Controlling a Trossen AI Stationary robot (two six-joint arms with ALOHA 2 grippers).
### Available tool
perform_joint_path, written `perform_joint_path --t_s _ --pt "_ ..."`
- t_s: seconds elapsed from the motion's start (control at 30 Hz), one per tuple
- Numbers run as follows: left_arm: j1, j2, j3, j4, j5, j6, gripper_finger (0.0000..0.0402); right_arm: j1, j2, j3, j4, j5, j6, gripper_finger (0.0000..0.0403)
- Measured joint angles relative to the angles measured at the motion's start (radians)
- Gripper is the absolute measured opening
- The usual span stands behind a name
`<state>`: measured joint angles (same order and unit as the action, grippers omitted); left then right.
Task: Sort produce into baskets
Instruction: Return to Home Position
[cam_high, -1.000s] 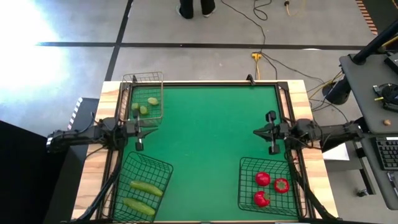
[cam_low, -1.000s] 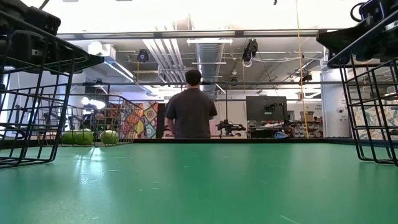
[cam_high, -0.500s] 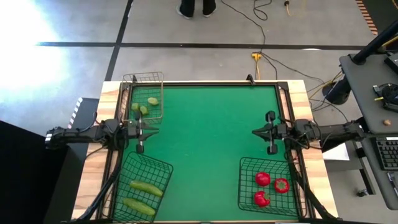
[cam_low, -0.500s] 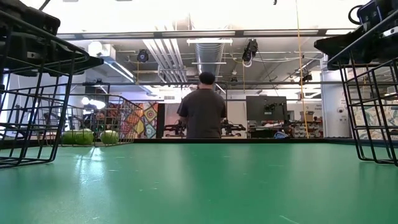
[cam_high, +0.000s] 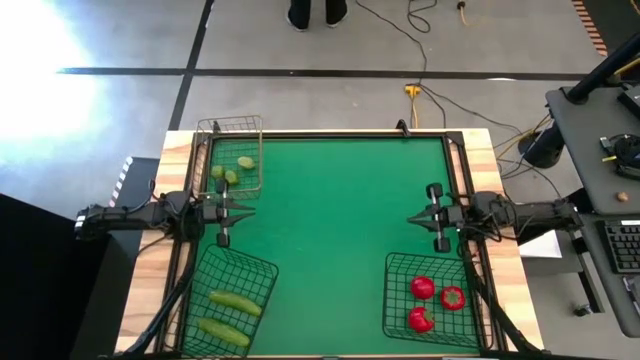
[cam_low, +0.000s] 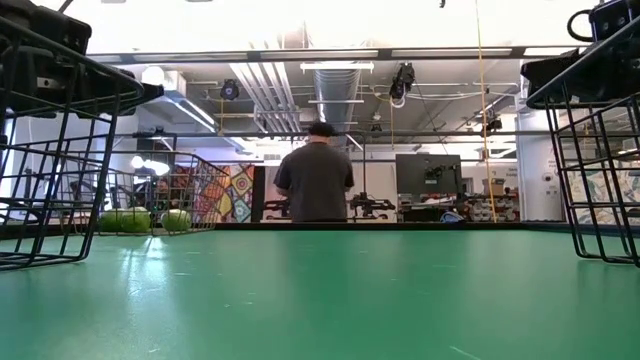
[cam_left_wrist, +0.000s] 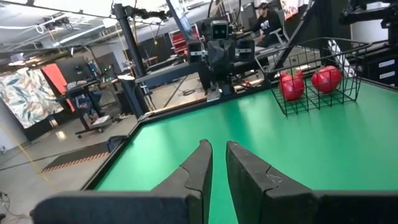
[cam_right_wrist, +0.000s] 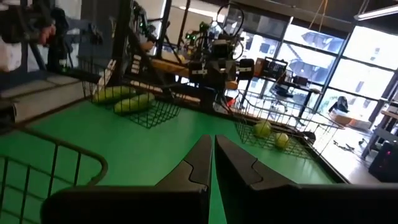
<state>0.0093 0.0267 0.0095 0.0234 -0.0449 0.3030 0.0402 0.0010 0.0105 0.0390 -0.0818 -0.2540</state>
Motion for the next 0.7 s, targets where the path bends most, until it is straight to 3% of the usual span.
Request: perform_joint_path --t_s 0.37,0.6,0.7 --pt "-0.006 -0.027 0.004 -0.013 0.002 0.019 0.0031 0.000 0.002 0.000 0.012 0.031 -0.003 0.0013" --pt "-0.007 -0.027 0.010 -0.031 0.008 -0.006 0.0031 0.001 0.024 0.000 -0.004 0.030 0.288 0.0013" --pt "-0.007 -0.027 0.010 -0.030 0.006 -0.009 0.0031 0.001 0.052 0.000 -0.004 0.032 0.309 0.0013"
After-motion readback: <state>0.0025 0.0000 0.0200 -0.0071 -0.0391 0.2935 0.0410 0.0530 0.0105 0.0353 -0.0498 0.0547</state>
